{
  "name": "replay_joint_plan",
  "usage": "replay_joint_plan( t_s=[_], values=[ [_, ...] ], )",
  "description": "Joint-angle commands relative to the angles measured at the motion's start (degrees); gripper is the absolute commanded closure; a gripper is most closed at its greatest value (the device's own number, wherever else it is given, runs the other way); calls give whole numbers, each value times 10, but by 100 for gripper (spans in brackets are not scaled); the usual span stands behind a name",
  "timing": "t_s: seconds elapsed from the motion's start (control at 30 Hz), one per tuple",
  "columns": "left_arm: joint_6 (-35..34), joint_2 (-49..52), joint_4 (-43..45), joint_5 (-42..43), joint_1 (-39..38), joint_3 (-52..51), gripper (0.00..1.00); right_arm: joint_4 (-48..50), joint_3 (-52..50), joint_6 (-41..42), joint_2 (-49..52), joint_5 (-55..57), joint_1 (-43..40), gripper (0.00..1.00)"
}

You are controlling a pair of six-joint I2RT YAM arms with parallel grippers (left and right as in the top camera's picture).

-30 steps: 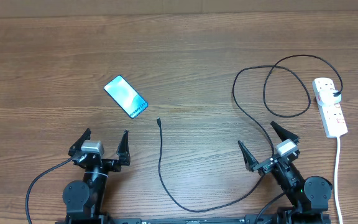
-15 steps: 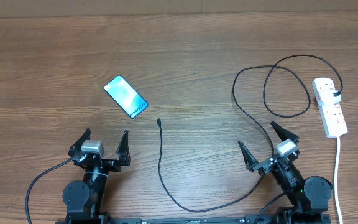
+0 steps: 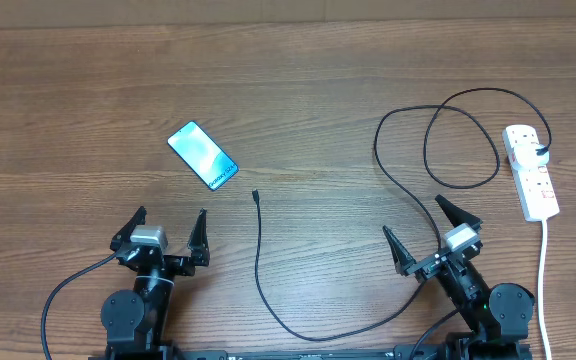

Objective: Plug charger to phone and switch on socket

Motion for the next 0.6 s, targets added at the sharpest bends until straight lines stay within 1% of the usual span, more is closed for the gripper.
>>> replay_joint_plan(
  t_s=[0.0,0.33,0.47,0.57],
  values=[
    [17,-3,-2,-3,6,-2,0,4,-7,3,-5,5,-3,0],
    [16,-3,0,-3,6,-2,0,4,-7,3,-5,5,-3,0],
    [15,-3,52,-1,6,-2,0,4,-7,3,-5,5,-3,0],
    [15,-3,34,-1,6,-2,0,4,-7,3,-5,5,-3,0]
  ],
)
